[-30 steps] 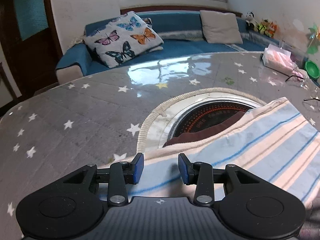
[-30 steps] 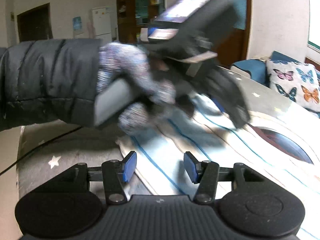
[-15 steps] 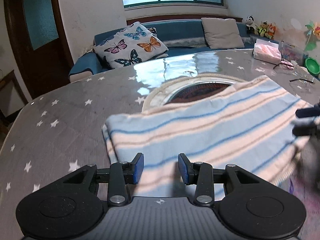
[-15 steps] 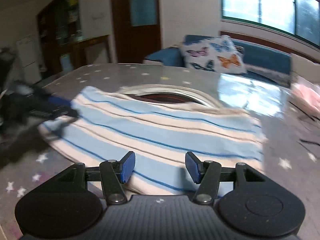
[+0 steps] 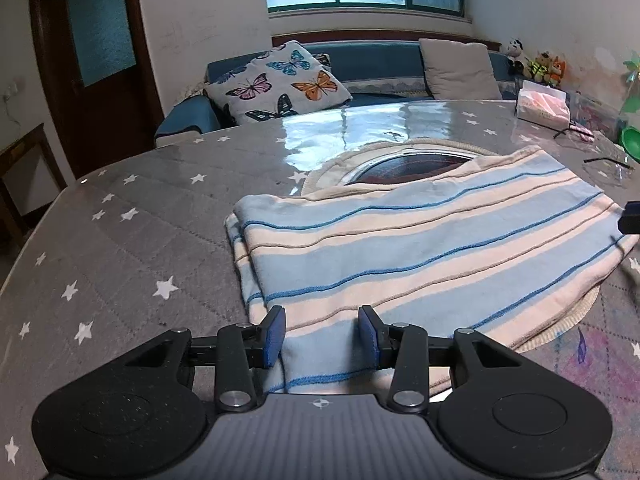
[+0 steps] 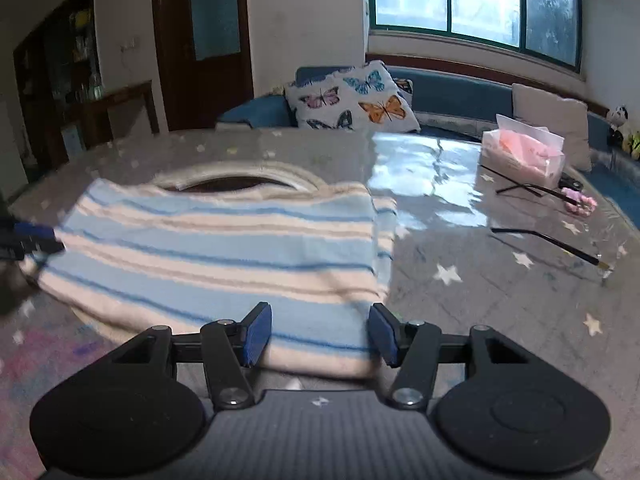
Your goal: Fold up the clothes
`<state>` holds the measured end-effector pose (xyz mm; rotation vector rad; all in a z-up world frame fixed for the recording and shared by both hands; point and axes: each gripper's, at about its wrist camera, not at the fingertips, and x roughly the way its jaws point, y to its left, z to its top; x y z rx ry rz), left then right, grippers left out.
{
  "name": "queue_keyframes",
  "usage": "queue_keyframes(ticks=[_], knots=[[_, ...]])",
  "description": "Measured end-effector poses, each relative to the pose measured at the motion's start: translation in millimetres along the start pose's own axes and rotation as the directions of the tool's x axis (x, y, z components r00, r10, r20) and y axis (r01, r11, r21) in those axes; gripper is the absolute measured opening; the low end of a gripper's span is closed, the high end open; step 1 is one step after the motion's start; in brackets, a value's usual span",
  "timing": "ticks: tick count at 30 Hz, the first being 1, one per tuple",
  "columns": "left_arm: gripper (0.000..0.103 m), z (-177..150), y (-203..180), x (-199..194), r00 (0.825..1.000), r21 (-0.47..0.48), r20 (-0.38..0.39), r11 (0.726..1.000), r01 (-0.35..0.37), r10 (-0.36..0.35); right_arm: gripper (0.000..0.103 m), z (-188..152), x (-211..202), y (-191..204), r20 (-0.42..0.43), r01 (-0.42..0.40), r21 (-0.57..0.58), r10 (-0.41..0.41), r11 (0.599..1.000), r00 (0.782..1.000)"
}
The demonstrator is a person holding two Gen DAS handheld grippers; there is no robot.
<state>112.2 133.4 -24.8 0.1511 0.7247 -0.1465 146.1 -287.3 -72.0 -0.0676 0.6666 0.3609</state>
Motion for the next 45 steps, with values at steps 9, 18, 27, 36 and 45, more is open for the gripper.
queue_keyframes(ticks=[9, 18, 27, 36, 45], knots=[[0.052, -19, 11, -22, 0.999, -0.092, -0.008, 0.995, -0.035, 0.035, 0.055, 0, 5, -7, -0.01, 0.039, 0.075, -0.038, 0.996, 0.999], [0.035, -30, 18, -24, 0.999, -0.158, -0.032, 0.987, 0.016, -0.021, 0.019, -18, -4, -30, -0.027, -0.013, 0.182, 0.019, 0.983, 0.999], [0.014, -36, 12, -42, 0.997, -0.17, -0.034, 0.983, 0.067, -0.073, 0.005, -18, -16, -36, 0.004, -0.018, 0.2, 0.018, 0.98, 1.0], [0.015, -62, -14, -75, 0.991, -0.123, -0.067, 0.986, 0.111, -0.12, 0.006, -36, -34, -44, -0.059, 0.018, 0.147, -0.009, 0.989, 0.998], [0.042, -51, -7, -90, 0.997, -0.093, -0.049, 0.994, 0.051, -0.055, 0.015, -15, -58, -41, -0.009, 0.034, 0.078, -0.033, 0.996, 0.999]])
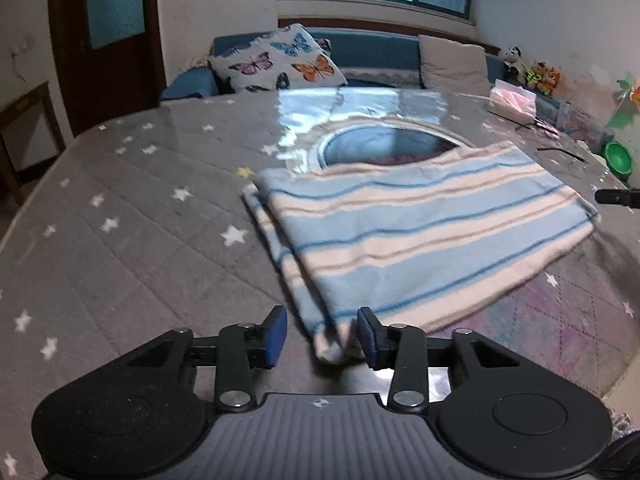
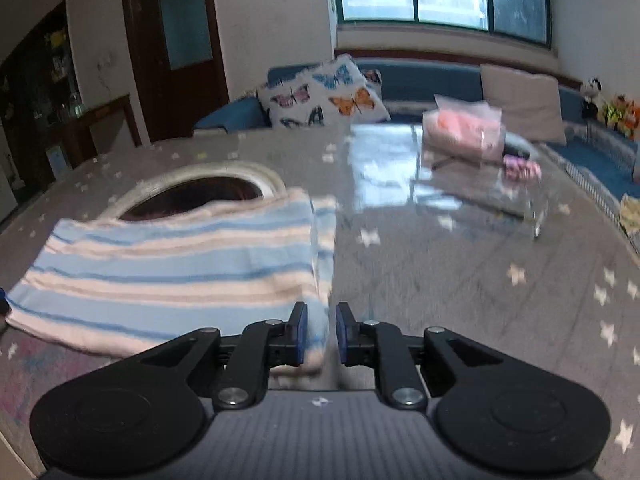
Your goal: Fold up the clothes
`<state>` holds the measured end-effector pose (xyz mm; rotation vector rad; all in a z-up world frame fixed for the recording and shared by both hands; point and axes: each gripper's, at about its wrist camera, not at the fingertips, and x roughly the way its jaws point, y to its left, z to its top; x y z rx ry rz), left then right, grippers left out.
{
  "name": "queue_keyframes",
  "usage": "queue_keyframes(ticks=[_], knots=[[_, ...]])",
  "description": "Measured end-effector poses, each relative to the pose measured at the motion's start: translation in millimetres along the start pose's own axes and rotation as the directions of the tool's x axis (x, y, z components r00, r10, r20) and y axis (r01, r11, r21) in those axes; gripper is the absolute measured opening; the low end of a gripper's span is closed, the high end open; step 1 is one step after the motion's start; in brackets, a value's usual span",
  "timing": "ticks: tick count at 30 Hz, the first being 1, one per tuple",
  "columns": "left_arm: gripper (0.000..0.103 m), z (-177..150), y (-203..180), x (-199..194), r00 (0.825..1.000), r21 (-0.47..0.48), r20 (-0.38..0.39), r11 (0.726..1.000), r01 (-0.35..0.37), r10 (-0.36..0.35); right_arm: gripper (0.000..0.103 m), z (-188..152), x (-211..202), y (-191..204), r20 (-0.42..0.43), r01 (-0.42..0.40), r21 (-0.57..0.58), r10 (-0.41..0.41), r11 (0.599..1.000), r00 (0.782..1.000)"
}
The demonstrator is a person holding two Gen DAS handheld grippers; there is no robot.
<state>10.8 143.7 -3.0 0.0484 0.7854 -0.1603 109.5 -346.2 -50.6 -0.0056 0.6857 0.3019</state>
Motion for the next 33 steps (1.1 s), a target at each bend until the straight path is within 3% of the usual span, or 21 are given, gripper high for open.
queue_keyframes(ticks=[10, 14, 19, 23, 33], knots=[[0.041, 30, -3, 20, 0.998, -0.009, 0.066, 1.0, 0.0, 0.001, 0.015, 25, 52, 30, -0.022, -0.107, -0.042, 0.106, 0.993, 0.994], [0.038, 33, -4, 38, 0.999, 0.013, 0.037, 1.0, -0.001, 0.0, 0.015, 23, 76, 25, -0.055, -0.082, -0.027, 0.081, 0.996, 0.995], [0.037, 31, 6, 55, 1.0, 0.022, -0.023, 1.0, -0.02, 0.021, 0.016, 27, 76, 10, -0.05, -0.06, 0.013, 0.06, 0.998, 0.997], [0.037, 39, 6, 50, 1.0, 0.022, 0.003, 1.0, -0.014, 0.014, 0.023, 41, 74, 15, -0.022, -0.061, -0.01, 0.061, 0.998, 0.998], [0.038, 67, -3, 76, 1.0, -0.008, 0.012, 1.0, 0.007, -0.007, 0.023, 67, 116, 36, -0.025, -0.096, -0.048, 0.095, 0.994, 0.995]])
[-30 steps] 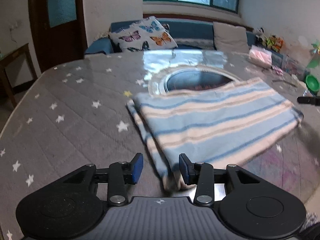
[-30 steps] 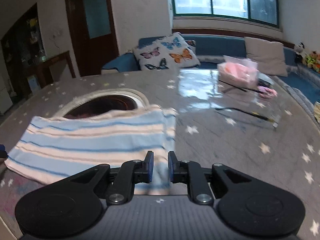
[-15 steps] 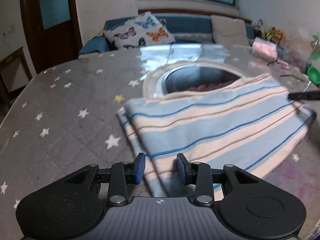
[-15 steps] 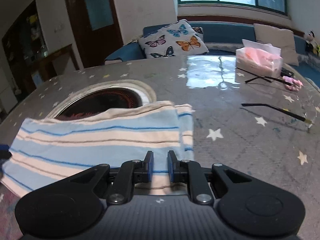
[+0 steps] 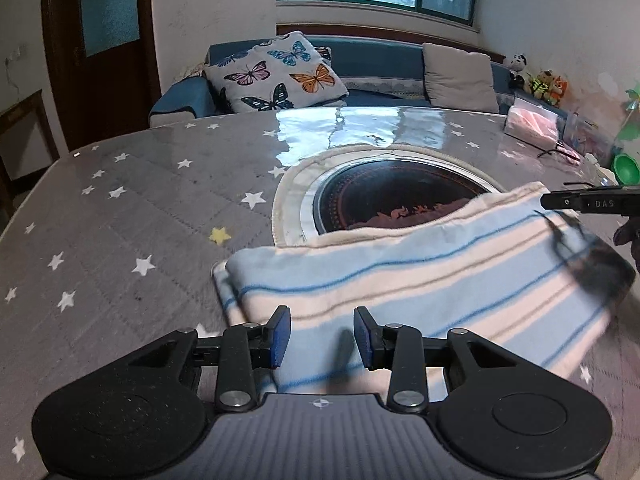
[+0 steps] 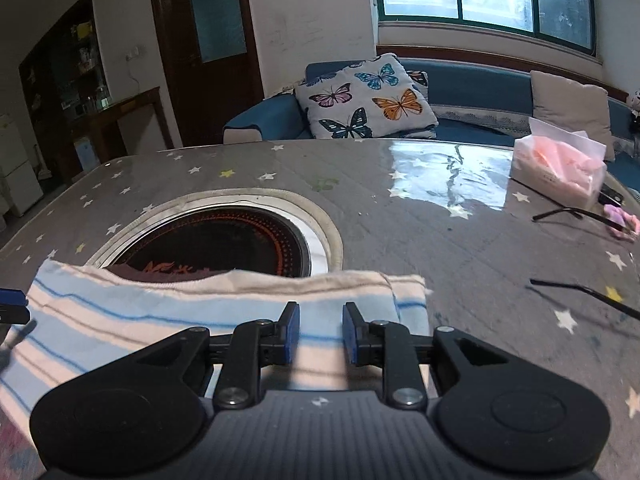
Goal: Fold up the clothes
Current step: 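Grasp the folded edge with both grippers and fold the shirt in half again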
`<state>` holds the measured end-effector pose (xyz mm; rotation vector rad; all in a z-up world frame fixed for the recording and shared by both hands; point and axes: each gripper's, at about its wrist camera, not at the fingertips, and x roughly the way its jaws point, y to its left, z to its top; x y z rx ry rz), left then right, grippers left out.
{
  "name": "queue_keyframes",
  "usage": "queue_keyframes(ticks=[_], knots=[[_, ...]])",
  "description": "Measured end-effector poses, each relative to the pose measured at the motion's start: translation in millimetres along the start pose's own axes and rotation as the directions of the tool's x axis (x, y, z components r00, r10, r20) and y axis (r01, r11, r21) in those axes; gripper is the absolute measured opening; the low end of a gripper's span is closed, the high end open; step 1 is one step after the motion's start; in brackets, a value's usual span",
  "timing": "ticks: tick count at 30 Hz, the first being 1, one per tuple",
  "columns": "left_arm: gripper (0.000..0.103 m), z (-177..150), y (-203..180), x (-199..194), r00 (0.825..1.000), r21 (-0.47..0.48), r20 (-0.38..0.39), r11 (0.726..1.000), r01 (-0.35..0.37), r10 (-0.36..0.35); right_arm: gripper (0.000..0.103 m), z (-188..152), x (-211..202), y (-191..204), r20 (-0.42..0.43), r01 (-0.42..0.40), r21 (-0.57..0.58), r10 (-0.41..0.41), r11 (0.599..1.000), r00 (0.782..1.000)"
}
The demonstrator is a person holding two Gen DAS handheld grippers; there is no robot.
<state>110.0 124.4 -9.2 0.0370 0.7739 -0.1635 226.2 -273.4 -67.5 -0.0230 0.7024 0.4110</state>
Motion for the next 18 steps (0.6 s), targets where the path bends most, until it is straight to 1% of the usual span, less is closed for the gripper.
queue_keyframes(ticks=[5, 9, 12, 14, 15, 16, 17, 18], knots=[[0.038, 12, 10, 18, 1.0, -0.038, -0.001, 0.999, -0.009, 0.009, 0.023, 3, 16, -9, -0.019, 0.032, 0.016, -0.032, 0.999, 0.999], [0.038, 15, 22, 30, 0.999, -0.067, -0.014, 0.997, -0.031, 0.03, 0.023, 2, 20, -18, -0.024, 0.035, 0.037, -0.034, 0.999, 0.999], [0.037, 16, 28, 30, 1.0, -0.096, -0.01, 0.995, -0.026, 0.025, 0.023, 2, 20, -18, -0.027, 0.036, 0.03, -0.036, 0.999, 0.999], [0.037, 17, 29, 27, 0.999, -0.091, 0.012, 0.995, -0.034, 0.035, 0.023, 3, 19, -16, -0.026, 0.04, 0.025, -0.039, 0.999, 0.999], [0.037, 17, 30, 29, 0.999, -0.093, 0.009, 0.995, -0.041, 0.042, 0.023, 3, 19, -17, -0.025, 0.04, 0.027, -0.039, 0.999, 0.999], [0.035, 17, 33, 32, 0.999, -0.096, -0.002, 0.994, -0.045, 0.045, 0.023, 3, 21, -18, -0.026, 0.04, 0.033, -0.039, 0.999, 0.999], [0.029, 16, 34, 35, 0.999, -0.087, -0.006, 0.995, -0.054, 0.054, 0.023, 2, 22, -18, -0.026, 0.039, 0.034, -0.038, 0.999, 0.999], [0.028, 16, 34, 36, 0.998, -0.078, 0.001, 0.995, -0.063, 0.063, 0.023, 2, 22, -18, -0.026, 0.041, 0.029, -0.04, 0.999, 0.999]])
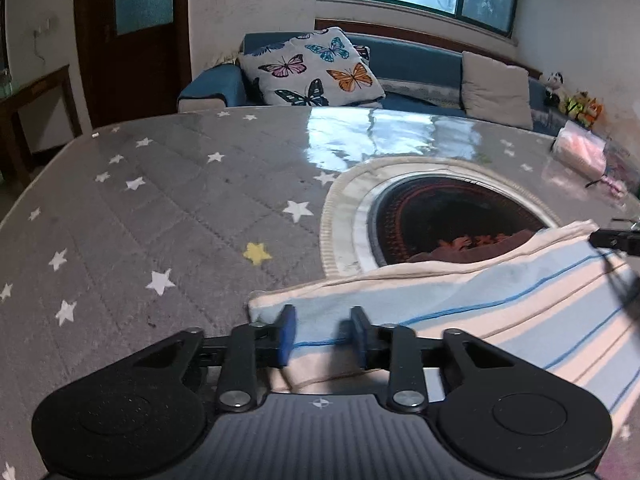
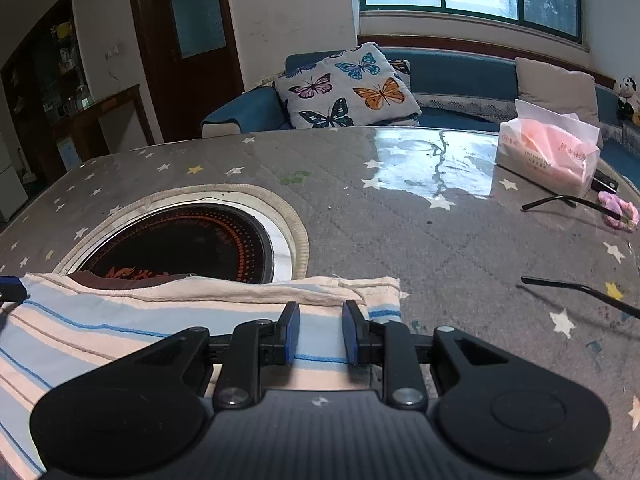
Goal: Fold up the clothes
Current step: 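Grasp the folded edge with both grippers and fold the shirt in half again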
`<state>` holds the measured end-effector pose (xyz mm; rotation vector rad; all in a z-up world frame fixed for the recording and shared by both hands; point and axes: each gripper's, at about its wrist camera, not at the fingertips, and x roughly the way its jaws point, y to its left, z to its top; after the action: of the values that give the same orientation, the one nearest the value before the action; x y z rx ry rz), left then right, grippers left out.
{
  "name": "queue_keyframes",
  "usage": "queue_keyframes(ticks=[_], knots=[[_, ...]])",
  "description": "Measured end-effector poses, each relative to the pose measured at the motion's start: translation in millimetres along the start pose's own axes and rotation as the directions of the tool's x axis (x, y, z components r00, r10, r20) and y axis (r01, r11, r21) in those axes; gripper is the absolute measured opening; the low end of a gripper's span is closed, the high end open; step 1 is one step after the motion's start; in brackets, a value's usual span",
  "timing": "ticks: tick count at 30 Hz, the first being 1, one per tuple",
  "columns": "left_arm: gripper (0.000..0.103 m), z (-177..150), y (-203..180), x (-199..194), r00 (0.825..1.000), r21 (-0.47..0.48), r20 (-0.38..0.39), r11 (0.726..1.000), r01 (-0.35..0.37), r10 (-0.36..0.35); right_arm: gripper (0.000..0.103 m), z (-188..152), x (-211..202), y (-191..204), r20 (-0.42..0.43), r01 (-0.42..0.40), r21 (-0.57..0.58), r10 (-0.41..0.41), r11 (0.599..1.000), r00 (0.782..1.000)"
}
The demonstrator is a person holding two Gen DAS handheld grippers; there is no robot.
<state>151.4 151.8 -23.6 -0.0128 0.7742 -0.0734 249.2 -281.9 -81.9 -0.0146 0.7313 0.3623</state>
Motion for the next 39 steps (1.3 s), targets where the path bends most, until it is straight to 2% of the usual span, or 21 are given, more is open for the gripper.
queue_keyframes(ticks=[7, 9, 11, 14, 17, 21, 24, 26, 29, 33, 39], knots=[[0.027, 2, 4, -6, 1.0, -0.033, 0.001, 0.999, 0.007, -0.007, 0.024, 2, -2, 2, -0.005, 0.011, -0.016, -0.011, 1.0, 1.0], [0.032, 2, 4, -11, 1.0, -0.037, 0.008, 0.999, 0.007, -0.007, 0.026, 3, -7, 9, 0.006, 0.009, -0.034, -0.009, 0.999, 1.0], [0.045, 1, 4, -17, 1.0, -0.042, 0.01, 0.999, 0.003, -0.002, 0.027, 3, -13, 19, 0.013, -0.008, -0.058, 0.009, 0.998, 1.0], [0.049, -2, 8, -27, 1.0, -0.06, 0.007, 0.998, -0.004, 0.004, 0.027, 2, -21, 43, 0.005, -0.057, -0.116, 0.058, 0.992, 0.998], [0.054, -12, 17, -37, 1.0, -0.084, -0.018, 0.996, -0.003, 0.001, 0.036, -4, -31, 69, 0.007, -0.1, -0.187, 0.103, 0.977, 0.995], [0.054, -26, 28, -48, 0.999, -0.106, -0.032, 0.994, -0.032, 0.029, 0.037, -15, -47, 111, -0.013, -0.185, -0.271, 0.188, 0.945, 0.982], [0.056, -35, 37, -56, 0.999, -0.149, -0.041, 0.988, -0.026, 0.02, 0.04, -27, -55, 148, -0.053, -0.269, -0.338, 0.267, 0.902, 0.962], [0.057, -41, 38, -63, 0.999, -0.139, -0.036, 0.99, -0.03, 0.025, 0.041, -35, -59, 171, -0.078, -0.315, -0.382, 0.309, 0.869, 0.948], [0.062, -49, 39, -74, 0.999, -0.136, -0.03, 0.99, -0.025, 0.022, 0.041, -53, -69, 215, -0.114, -0.38, -0.483, 0.374, 0.789, 0.92], [0.065, -53, 46, -86, 0.999, -0.142, -0.015, 0.989, -0.043, 0.041, 0.041, -70, -75, 258, -0.145, -0.41, -0.584, 0.407, 0.7, 0.902], [0.068, -63, 57, -97, 0.998, -0.172, -0.003, 0.984, -0.055, 0.055, 0.041, -89, -77, 296, -0.165, -0.399, -0.694, 0.408, 0.599, 0.898]])
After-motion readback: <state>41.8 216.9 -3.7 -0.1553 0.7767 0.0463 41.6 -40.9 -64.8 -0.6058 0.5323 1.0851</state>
